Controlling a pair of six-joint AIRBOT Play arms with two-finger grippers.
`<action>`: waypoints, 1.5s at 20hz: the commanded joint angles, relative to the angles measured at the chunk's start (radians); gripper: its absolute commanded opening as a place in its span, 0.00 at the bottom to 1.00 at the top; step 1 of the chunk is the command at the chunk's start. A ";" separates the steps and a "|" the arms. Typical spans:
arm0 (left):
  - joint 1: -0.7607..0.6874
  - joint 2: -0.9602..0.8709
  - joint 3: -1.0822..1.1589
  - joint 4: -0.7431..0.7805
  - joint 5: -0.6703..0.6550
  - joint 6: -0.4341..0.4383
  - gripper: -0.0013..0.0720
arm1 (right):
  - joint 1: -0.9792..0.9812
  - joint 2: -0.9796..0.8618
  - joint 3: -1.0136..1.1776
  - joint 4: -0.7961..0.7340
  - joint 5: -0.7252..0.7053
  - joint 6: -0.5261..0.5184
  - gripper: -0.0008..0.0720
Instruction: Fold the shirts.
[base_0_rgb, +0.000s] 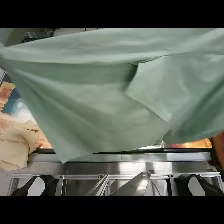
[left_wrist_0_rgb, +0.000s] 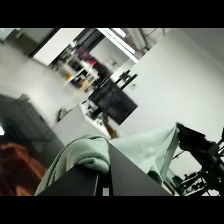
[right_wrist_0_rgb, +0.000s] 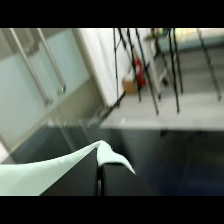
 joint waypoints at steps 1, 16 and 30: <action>-0.227 -0.335 0.167 0.264 0.180 0.046 0.06 | 0.127 -0.283 -0.002 -0.074 -0.041 -0.090 0.04; -0.240 -1.147 0.985 0.306 -0.219 -0.243 0.01 | -0.144 -0.714 0.024 -0.516 0.128 0.070 0.67; -0.278 -0.477 -0.134 1.100 0.034 -0.428 0.49 | -0.206 -0.830 -0.139 -0.539 0.269 0.006 0.43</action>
